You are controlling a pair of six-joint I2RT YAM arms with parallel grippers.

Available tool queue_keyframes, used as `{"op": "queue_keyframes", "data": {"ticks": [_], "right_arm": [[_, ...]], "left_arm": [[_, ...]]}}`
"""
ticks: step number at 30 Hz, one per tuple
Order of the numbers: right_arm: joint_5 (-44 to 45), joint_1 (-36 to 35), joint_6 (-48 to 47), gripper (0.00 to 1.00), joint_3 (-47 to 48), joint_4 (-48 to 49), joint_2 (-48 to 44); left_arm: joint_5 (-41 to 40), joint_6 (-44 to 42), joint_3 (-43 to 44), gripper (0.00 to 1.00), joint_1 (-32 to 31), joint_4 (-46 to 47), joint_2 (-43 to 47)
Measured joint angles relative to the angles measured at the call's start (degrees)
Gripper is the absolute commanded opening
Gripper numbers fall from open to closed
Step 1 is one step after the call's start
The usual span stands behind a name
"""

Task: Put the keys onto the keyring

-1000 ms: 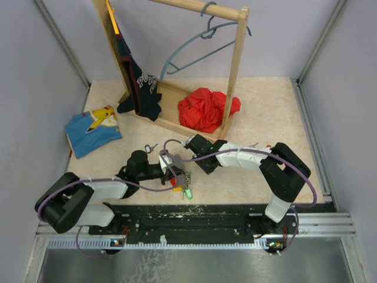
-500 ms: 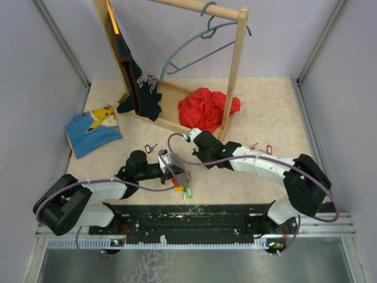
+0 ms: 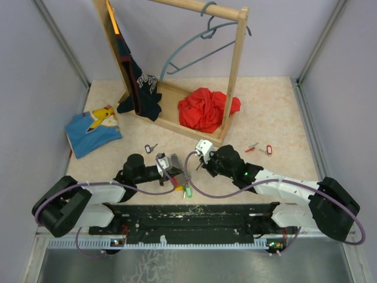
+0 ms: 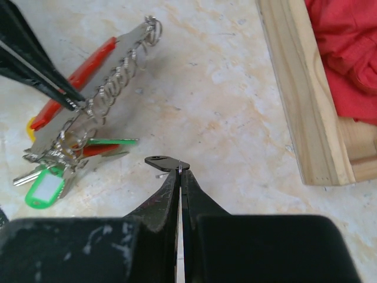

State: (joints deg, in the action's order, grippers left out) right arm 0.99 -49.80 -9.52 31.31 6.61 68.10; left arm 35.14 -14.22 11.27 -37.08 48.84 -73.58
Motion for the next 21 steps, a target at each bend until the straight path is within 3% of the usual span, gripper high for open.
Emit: {"op": "queue_keyframes", "data": {"ticks": [9,21], "right_arm": [[-13.18,0.59,-7.85,0.00,-4.11,8.96,-2.80],[-22.60,0.57,-15.89,0.00,-6.21,14.32,-0.94]], "left_arm": [[1.36,-3.65,-1.90,0.00,0.00,5.11,-0.44],[1.99,-4.85,-1.90,0.00,0.00,7.06,-3.43]]}}
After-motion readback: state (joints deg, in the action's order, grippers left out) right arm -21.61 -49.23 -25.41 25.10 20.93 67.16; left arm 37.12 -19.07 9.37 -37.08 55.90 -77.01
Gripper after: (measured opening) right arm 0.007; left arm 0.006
